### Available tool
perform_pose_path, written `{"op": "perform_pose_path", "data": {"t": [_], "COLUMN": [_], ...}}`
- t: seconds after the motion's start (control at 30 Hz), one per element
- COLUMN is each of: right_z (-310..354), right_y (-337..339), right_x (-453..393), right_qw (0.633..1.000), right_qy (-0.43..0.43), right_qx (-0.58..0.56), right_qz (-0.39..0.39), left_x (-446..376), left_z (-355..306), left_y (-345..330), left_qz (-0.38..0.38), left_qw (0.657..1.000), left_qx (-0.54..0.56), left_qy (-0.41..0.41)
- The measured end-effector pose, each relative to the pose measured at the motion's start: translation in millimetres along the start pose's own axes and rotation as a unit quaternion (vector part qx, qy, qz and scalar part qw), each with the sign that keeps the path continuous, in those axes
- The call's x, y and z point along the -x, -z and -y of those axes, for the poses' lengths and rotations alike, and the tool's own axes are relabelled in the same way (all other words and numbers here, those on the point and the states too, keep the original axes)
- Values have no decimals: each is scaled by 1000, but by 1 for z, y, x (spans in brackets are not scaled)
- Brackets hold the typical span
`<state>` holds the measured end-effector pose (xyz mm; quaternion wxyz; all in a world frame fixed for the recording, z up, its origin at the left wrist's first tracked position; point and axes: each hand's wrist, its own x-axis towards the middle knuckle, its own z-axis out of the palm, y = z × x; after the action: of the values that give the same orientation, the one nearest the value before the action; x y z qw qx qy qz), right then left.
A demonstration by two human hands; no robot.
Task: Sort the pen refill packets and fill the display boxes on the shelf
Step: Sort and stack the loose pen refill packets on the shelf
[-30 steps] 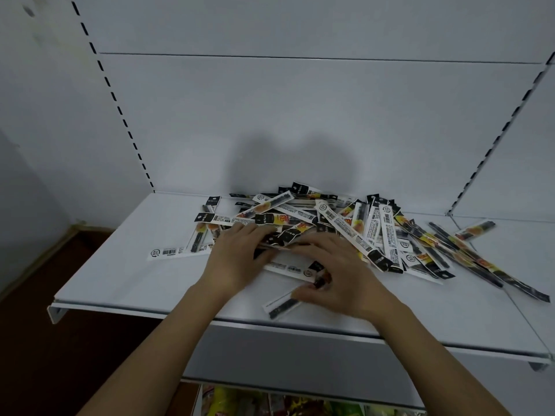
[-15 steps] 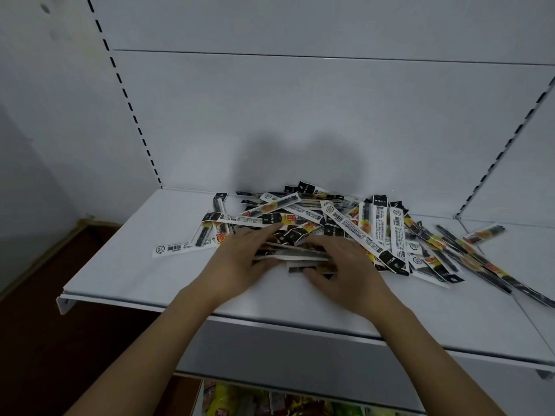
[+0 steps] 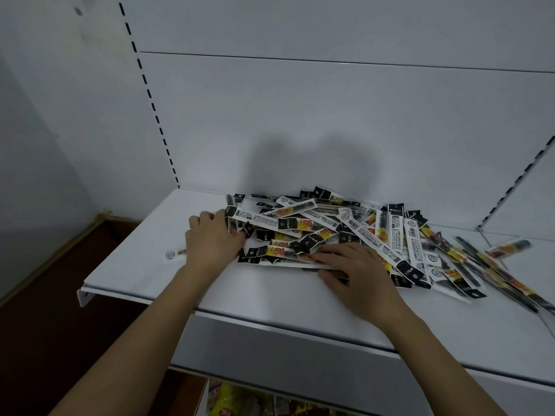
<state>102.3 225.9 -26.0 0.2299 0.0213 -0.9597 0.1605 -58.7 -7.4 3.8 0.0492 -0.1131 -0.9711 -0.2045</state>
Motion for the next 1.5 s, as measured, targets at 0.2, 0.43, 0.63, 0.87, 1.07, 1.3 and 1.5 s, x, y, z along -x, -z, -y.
{"op": "perform_pose_path", "data": {"t": [0.2, 0.43, 0.63, 0.87, 1.07, 1.3, 1.5], "right_z": [11, 12, 13, 12, 13, 15, 16], "right_y": [-2, -14, -14, -14, -14, -12, -12], "right_x": [-24, -28, -29, -28, -27, -27, -27], "right_qw": [999, 1000, 1000, 1000, 1000, 1000, 1000], "right_qy": [17, 16, 6, 2, 1, 4, 5], "right_qx": [21, 2, -4, -2, -3, -3, -4], "right_qz": [21, 14, 22, 29, 24, 14, 6], "left_x": [-18, -26, -12, -10, -15, -30, -17], "left_z": [4, 43, 57, 46, 41, 38, 5], "left_y": [7, 28, 51, 46, 42, 59, 24], "left_qz": [32, 15, 169, 176, 85, -95, 92], "left_qw": [996, 998, 984, 980, 987, 994, 973], "left_qx": [86, 60, -27, 26, -127, 1, -21], "left_qy": [-6, -20, -45, -91, -60, -61, -212]}}
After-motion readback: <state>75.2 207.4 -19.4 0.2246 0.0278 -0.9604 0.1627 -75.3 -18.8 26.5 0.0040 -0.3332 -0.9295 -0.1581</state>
